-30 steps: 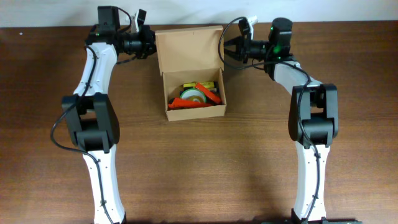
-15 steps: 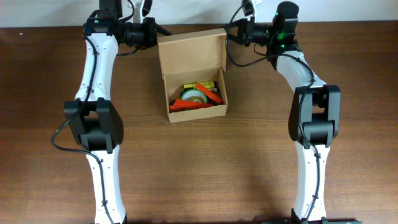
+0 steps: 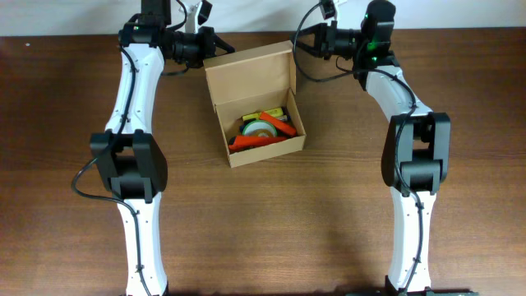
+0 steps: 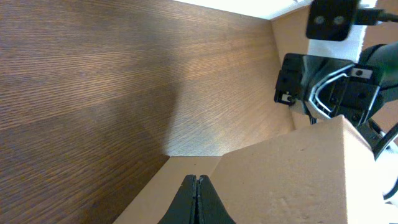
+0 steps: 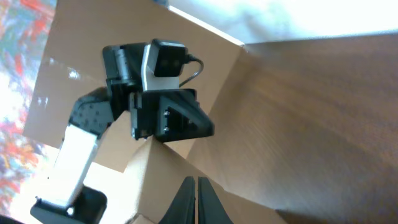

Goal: Pack container
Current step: 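Swing the lid down over the box with both grippers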

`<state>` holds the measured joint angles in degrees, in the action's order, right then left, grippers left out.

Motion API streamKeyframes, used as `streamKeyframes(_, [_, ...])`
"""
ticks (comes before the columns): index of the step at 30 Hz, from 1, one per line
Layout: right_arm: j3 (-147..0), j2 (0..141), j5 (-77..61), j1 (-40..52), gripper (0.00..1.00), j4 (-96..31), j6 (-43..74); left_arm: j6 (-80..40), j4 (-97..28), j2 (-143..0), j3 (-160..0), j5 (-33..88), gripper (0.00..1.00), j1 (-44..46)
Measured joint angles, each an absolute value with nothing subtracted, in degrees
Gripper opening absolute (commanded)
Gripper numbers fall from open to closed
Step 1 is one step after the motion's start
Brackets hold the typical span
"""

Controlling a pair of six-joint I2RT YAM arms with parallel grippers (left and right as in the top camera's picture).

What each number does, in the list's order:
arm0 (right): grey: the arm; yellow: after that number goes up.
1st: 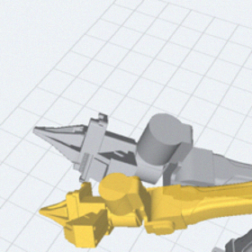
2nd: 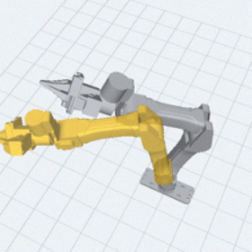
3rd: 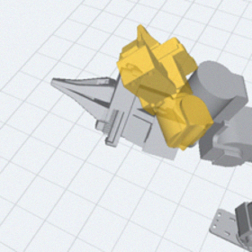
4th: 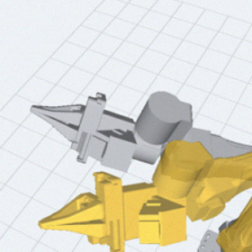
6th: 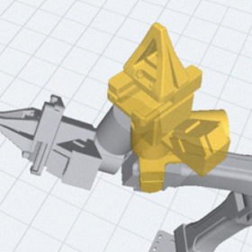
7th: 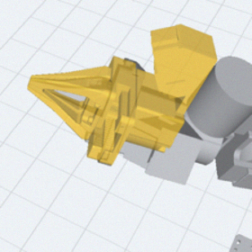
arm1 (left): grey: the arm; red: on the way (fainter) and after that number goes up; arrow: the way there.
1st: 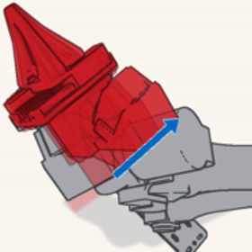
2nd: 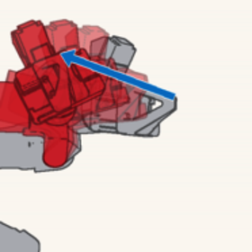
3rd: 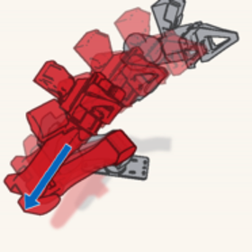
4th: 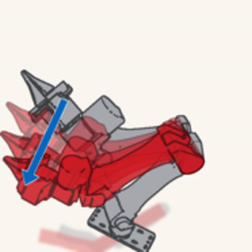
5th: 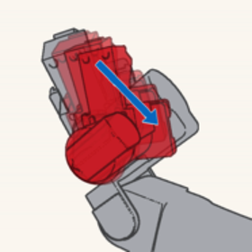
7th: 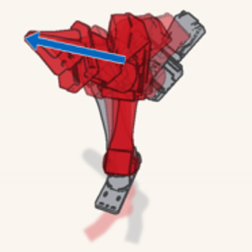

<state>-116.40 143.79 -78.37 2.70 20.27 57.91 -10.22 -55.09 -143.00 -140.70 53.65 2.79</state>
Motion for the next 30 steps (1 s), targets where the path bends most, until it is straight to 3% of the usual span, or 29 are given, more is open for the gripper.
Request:
streamKeyframes(11, [-117.01, 143.81, -65.93, 1.93, 0.04, -3.16, 57.23, -10.04, -55.11, -143.00, -140.86, 52.07, 0.02, 2.79])
streamKeyframes(19, [-125.29, 144.53, -53.30, 2.85, 0.04, -37.06, 38.52, -10.07, -55.18, -143.00, -140.90, 51.48, 0.02, 2.79])
streamKeyframes(30, [-142.56, 144.59, -46.87, 4.86, 0.04, -56.53, 21.23, -8.23, -59.66, -143.00, -140.99, 50.43, 0.02, 2.85])
